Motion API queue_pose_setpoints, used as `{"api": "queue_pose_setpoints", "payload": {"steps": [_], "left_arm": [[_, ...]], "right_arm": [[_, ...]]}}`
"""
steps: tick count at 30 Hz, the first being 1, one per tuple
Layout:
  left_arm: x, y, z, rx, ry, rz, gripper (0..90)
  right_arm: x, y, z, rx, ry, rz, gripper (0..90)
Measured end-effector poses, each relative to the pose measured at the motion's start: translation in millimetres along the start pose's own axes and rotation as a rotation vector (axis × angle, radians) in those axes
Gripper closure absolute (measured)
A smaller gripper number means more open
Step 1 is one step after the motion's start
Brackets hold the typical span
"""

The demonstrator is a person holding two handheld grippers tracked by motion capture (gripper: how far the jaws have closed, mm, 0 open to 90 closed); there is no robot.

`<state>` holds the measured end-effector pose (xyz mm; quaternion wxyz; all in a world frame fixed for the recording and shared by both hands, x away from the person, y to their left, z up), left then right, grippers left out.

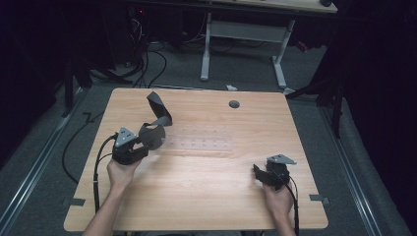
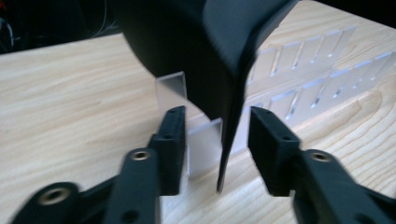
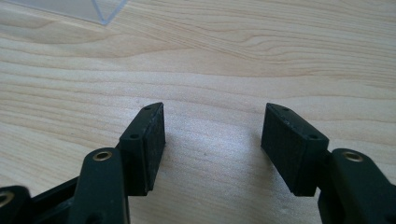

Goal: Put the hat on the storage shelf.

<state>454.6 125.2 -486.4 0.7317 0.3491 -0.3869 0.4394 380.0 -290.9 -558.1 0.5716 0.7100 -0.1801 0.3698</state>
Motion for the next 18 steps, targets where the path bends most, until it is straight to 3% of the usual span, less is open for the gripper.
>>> {"api": "queue_pose_setpoints", "payload": {"steps": [5,13,18], "left_arm": [[1.1,8.1,-5.4,0.007,0.028,-0.015,46.9],[-2.9,21.9,-17.3,0.021,0.077,-0.036,45.1],[-7.2,31.2,-22.6,0.028,0.083,-0.045,44.1]], "right_arm": [[0.0,0.0,0.0,0.0,-0.001,0.0,39.9],[0.0,0.0,0.0,-0.001,0.0,-0.001,39.8],[-0.2,0.1,-0.3,0.001,-0.001,-0.002,39.5]]}}
Point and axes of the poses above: each handheld gripper's, and its own axes: y roughly backward along the jaws, x roughly out of its top, z roughly to its right, the point moved 4 cm from there along -y, roughly forward along the jaws, and after that the axes turned 8 degrees about x, right-handed, at the moved point
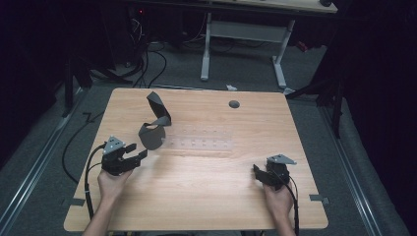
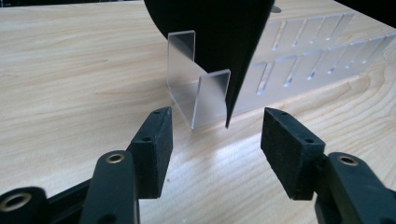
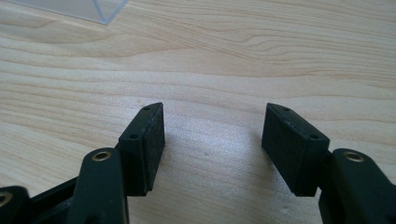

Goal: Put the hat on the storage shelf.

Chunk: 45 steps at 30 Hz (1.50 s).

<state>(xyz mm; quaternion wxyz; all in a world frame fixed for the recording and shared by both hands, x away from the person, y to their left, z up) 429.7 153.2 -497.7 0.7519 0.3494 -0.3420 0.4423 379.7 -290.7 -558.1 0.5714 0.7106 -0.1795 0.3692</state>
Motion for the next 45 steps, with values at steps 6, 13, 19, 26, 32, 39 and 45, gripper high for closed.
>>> {"api": "queue_pose_setpoints", "payload": {"steps": [6,13,19,26,32,39,45], "left_arm": [[-4.3,9.3,-6.4,0.016,-0.002,-0.003,43.3],[-9.1,17.6,-13.0,0.031,0.011,-0.009,42.0],[-13.1,24.1,-12.8,0.033,-0.004,-0.013,41.2],[-22.4,26.9,-16.1,0.049,-0.029,-0.034,40.4],[-34.5,25.0,-19.8,0.073,-0.057,-0.055,40.4],[-47.4,15.6,-21.6,0.113,-0.138,-0.057,41.4],[-52.4,7.1,-24.3,0.144,-0.17,-0.05,41.8]], "right_arm": [[-0.1,0.2,-0.1,0.001,0.001,-0.001,39.5],[-0.2,0.2,-0.2,0.001,0.001,-0.001,39.5],[-0.2,0.1,-0.6,0.004,0.003,0.001,39.4],[-0.2,0.1,-0.6,0.004,0.003,0.001,39.5],[-0.2,0.1,-0.6,0.004,0.002,0.0,39.4],[-0.2,0.1,-0.6,0.004,0.003,0.0,39.4],[-0.2,0.1,-0.6,0.004,0.003,0.001,39.4]]}}
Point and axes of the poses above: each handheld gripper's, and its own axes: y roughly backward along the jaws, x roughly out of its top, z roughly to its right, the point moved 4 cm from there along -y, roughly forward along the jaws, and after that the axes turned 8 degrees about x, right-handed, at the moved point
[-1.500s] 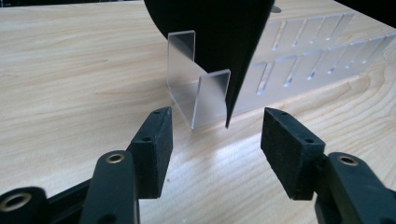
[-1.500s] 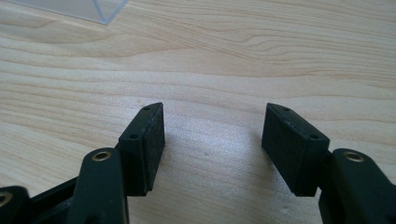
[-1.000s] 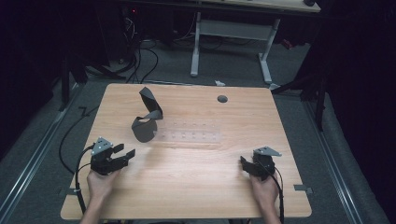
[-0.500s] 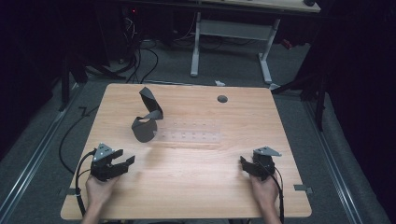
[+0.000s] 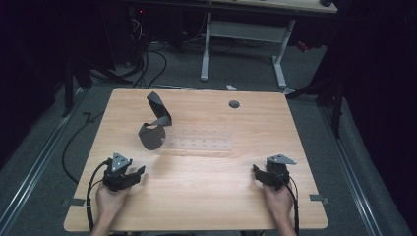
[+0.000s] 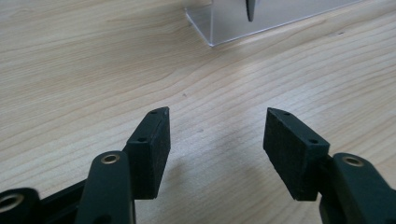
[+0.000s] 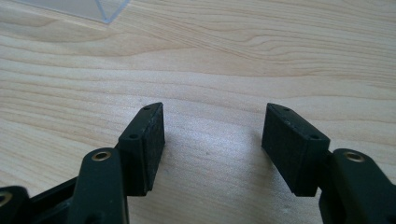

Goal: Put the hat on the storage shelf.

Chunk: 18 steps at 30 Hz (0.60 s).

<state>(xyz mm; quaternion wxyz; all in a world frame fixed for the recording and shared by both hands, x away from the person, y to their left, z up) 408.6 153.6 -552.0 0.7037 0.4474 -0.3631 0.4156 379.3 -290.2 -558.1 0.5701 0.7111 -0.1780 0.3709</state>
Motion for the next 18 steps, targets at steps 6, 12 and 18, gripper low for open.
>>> {"api": "queue_pose_setpoints", "payload": {"steps": [6,12,18], "left_arm": [[-6.5,-7.4,-0.4,0.022,-0.014,-0.03,40.6],[-5.4,-7.3,-2.9,0.009,0.026,-0.057,37.1],[-6.3,-6.4,-2.9,0.006,0.014,-0.063,35.5]], "right_arm": [[0.0,0.0,-0.2,0.002,0.002,0.0,39.4],[0.0,0.0,-0.2,0.002,0.002,0.0,39.4],[-0.1,0.0,-0.4,0.003,0.001,-0.001,39.4]]}}
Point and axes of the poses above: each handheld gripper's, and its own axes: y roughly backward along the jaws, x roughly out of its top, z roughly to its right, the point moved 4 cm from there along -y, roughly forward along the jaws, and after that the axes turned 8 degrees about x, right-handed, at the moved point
